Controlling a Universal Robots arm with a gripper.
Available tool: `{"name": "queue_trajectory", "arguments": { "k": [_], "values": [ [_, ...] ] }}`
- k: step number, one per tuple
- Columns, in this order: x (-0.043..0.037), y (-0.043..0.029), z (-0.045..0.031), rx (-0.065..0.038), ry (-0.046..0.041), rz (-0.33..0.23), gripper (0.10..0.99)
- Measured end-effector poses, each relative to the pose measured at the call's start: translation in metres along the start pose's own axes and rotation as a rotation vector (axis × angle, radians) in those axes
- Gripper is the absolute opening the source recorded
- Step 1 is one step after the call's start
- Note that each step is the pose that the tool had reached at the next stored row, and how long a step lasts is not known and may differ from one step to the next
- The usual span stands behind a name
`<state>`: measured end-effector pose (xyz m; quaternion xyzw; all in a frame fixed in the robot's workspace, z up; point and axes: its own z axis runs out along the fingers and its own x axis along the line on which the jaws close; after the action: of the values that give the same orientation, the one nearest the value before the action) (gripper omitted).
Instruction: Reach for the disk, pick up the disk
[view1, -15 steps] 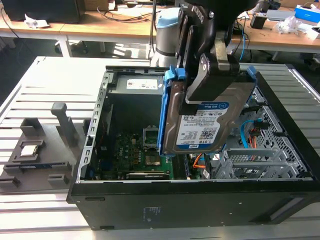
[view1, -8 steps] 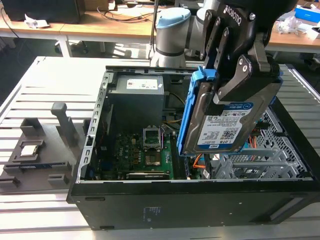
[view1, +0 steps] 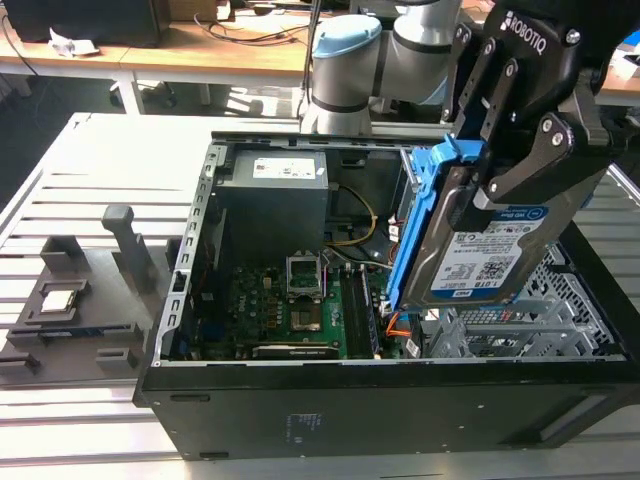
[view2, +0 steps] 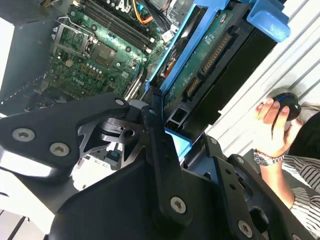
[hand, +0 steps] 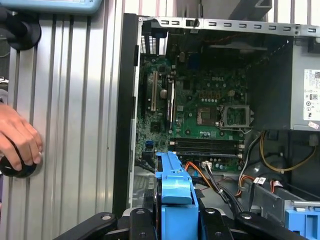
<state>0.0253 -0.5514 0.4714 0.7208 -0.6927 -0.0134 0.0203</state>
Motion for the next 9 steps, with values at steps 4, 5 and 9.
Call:
{"name": "queue_trajectory", "arguments": {
  "k": [4, 5, 9],
  "values": [
    [0.0006, -0.014, -0.0007, 0.0, 0.0004, 0.0, 0.369],
    [0.0007, -0.0174, -0.0008, 0.0, 0.0006, 0.0, 0.369],
    [0.0013, -0.0318, -0.0015, 0.0, 0.0008, 0.0, 0.369]
  ]
}}
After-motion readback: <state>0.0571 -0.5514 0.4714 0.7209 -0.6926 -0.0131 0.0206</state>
